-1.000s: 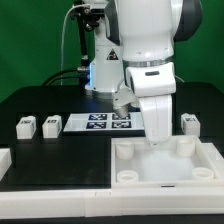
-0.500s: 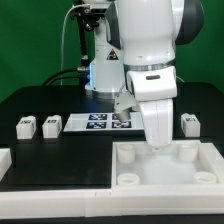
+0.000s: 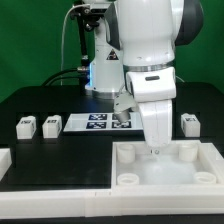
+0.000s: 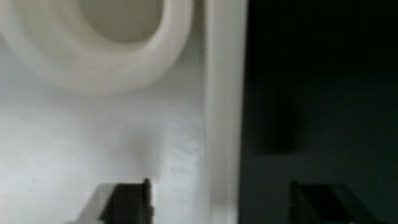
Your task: Assemble one leg
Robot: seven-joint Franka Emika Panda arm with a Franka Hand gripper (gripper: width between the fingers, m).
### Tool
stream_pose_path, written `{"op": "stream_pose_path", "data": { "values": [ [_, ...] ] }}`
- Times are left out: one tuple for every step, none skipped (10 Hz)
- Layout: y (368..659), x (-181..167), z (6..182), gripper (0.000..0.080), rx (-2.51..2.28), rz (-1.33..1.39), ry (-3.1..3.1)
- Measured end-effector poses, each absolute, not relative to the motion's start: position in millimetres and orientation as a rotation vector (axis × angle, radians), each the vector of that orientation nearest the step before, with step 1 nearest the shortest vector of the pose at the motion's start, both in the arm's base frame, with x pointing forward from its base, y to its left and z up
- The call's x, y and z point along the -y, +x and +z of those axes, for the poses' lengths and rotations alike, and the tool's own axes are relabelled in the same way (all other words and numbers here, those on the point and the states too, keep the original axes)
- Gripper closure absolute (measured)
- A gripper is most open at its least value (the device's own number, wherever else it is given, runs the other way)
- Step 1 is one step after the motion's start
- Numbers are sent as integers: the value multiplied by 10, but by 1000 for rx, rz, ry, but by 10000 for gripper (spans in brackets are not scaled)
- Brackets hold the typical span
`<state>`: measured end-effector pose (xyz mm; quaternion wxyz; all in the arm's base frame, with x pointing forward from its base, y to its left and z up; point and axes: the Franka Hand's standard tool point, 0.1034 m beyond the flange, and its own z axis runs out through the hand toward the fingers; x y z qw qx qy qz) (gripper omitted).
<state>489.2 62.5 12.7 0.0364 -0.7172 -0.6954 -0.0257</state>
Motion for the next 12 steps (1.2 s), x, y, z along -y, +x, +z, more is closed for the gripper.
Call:
{"op": "stream_pose_path", "data": {
  "values": [
    [4892,-624,126,317,2135,-79,-2203],
    [4891,-622,124,205,2135,-78,-2203],
    [4891,-622,124,162,2134,-78,-2203],
    [4890,-621,123,162,2134,-78,-2203],
    [4889,-621,121,153,2134,-78,-2203],
    [4888,-620,121,153,2134,-77,-2203],
    [4888,-619,120,150,2134,-77,-2203],
    [4887,-619,119,150,2133,-77,-2203],
    [4902,-622,159,150,2117,-82,-2226],
    [4928,-624,323,150,2092,-100,-2277],
    [4894,-664,500,150,2010,-101,-2368],
    [4847,-758,686,150,1971,-109,-2423]
  ]
}}
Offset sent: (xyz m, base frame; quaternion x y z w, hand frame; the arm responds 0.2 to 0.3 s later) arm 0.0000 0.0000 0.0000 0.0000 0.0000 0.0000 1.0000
